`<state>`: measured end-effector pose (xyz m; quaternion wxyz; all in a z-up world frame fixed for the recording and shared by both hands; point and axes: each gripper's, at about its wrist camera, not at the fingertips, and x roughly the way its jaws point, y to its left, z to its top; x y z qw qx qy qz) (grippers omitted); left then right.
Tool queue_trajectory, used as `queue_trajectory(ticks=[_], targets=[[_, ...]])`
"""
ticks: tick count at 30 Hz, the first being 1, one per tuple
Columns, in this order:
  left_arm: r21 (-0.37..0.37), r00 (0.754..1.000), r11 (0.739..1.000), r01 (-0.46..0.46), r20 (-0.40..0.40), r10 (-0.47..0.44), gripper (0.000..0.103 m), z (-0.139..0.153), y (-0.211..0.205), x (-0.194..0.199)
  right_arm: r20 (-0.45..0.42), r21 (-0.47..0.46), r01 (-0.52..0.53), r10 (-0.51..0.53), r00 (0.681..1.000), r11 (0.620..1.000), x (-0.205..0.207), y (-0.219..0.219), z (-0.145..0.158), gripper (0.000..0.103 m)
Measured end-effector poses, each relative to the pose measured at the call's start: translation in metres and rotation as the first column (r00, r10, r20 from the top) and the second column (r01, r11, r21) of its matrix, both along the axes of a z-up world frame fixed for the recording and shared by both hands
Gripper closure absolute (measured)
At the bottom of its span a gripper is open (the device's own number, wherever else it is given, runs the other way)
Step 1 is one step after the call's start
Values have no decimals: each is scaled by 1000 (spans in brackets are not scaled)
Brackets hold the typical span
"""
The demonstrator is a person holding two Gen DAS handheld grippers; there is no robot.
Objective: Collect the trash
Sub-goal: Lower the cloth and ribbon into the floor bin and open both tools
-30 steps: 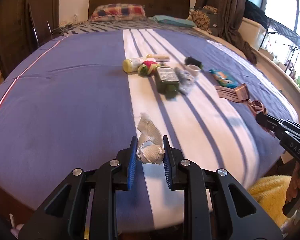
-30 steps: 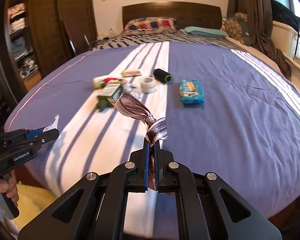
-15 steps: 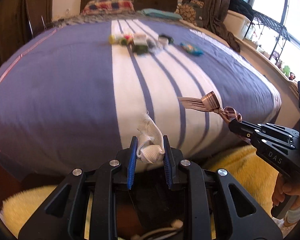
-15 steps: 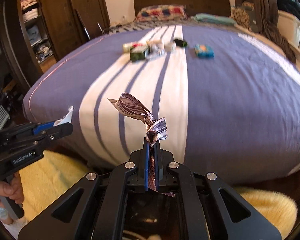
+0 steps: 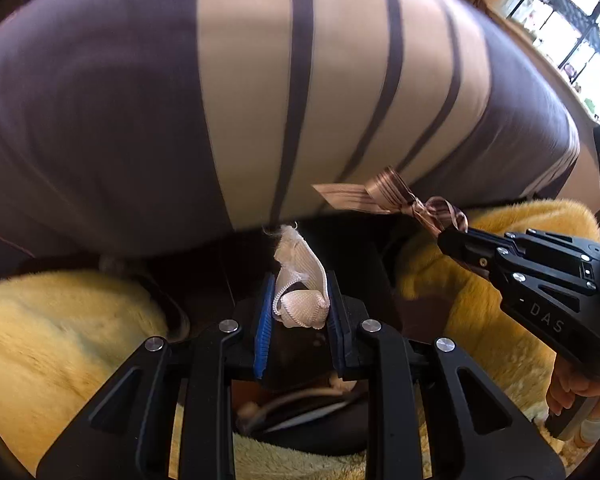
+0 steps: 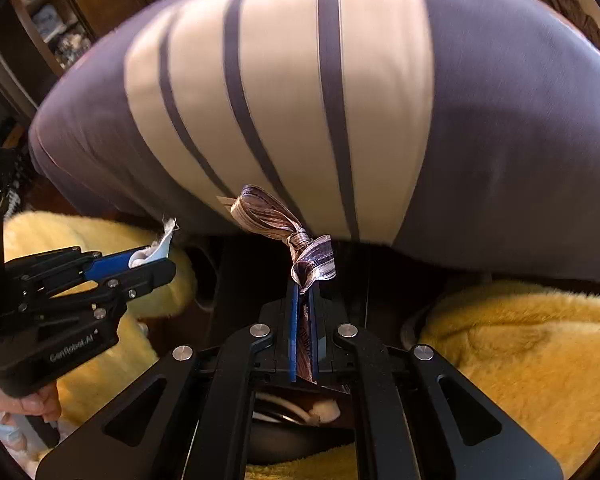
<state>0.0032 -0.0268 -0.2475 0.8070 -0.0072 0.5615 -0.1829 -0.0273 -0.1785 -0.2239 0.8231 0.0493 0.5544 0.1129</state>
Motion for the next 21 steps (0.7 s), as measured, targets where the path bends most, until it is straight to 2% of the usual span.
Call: queue_trajectory(ticks=[3,12,13,14,16,19,21], targets=[[-1,999,1000,-2,-36,2,80,-10,0,3,-22,4,1,-1,1000,1000,1,-1,-6,96],[-14,998,1000,6,-60,-7,70,-16,1,4,-41,28,-3,4,999,1000,8,-2,-9,92],[-13,998,1000,5,-61,-5,69,-16,1,4,-40,33,-2,4,999,999,11,-3,-10,85],[-13,998,1000,4,-60,-5,68,-15,3,4,-38,38,0,2,999,999,12,-3,-9,72],[-10,998,1000,2,-58,-3,62,-14,2,2,-30,45,6,-5,1000,999,12,-3,-5,60],[-4,999,1000,2,-50,-3,55,-11,3,1,-19,56,18,-17,1000,998,12,-5,0,57],[4,999,1000,0,-37,0,48,-5,3,1,-9,60,23,-22,1000,998,12,-9,1,50]])
